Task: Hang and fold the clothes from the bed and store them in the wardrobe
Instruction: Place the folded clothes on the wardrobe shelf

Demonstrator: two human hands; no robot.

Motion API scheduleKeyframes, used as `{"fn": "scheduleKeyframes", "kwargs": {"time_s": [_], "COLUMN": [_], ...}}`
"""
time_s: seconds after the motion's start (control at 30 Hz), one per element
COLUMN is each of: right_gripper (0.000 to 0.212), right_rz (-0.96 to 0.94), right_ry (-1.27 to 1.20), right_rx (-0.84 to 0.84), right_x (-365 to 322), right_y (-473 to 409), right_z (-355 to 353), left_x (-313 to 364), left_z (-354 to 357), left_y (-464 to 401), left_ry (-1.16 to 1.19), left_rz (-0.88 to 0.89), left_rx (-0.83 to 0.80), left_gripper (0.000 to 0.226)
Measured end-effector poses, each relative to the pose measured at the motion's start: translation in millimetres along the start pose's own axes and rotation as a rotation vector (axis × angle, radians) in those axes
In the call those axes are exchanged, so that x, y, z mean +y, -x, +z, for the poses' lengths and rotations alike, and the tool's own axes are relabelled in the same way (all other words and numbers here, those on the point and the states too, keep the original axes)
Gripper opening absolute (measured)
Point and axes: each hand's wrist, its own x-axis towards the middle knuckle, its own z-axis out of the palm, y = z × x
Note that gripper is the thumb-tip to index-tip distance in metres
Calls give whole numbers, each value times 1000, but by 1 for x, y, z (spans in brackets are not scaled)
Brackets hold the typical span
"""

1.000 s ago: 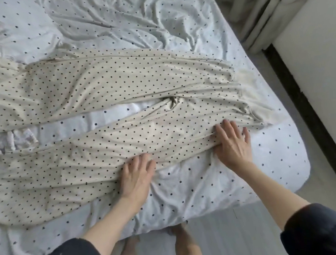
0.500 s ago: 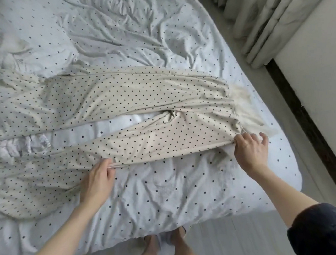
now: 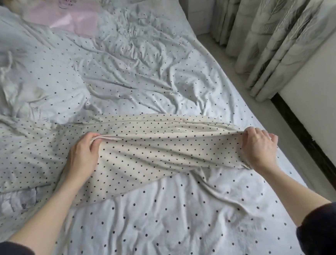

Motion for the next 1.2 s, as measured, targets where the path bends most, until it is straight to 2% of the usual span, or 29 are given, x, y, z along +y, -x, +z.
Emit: {"fn": "scheduleKeyframes", "kwargs": {"time_s": [0.17, 0.27, 0.43, 0.53, 0.67, 0.77, 0.9, 1.03, 1.2], "right_gripper": [21, 23, 32, 38, 50, 52, 52, 46, 49], "right_rz": [146, 233, 329, 360, 96, -89, -276, -421, -638], "right_ry": [-82, -69, -98, -184, -277, -334, -331, -362, -344], "right_rx": [1, -56, -137, -146, -96, -178, -253, -215, -249], "right_x": [-18, -30, -40, -56, -107, -149, -192, -226, -283], "right_y": [-49, -69, -85, -85, -57, -33, -12, 15, 45], "right_z": [22, 40, 59, 67, 69, 71, 77, 72, 57], "left_x": [-18, -27, -43, -44, -40, -46, -63, -81, -111], "left_z": [32, 58, 82, 92, 87, 74, 50, 33, 4], "left_y": [-69, -101, -121, -119, -105, -93, -78, -59, -30], "left_ry": [5, -9, -6, -62, -36, -95, -76, -84, -137], "left_rz": [32, 38, 8, 38, -7, -21, -177, -323, -439], "left_rx": [-42, -85, -171, -144, -91, -96, -24, 14, -51], "left_gripper": [19, 16, 13, 14, 22, 31, 35, 36, 41]}}
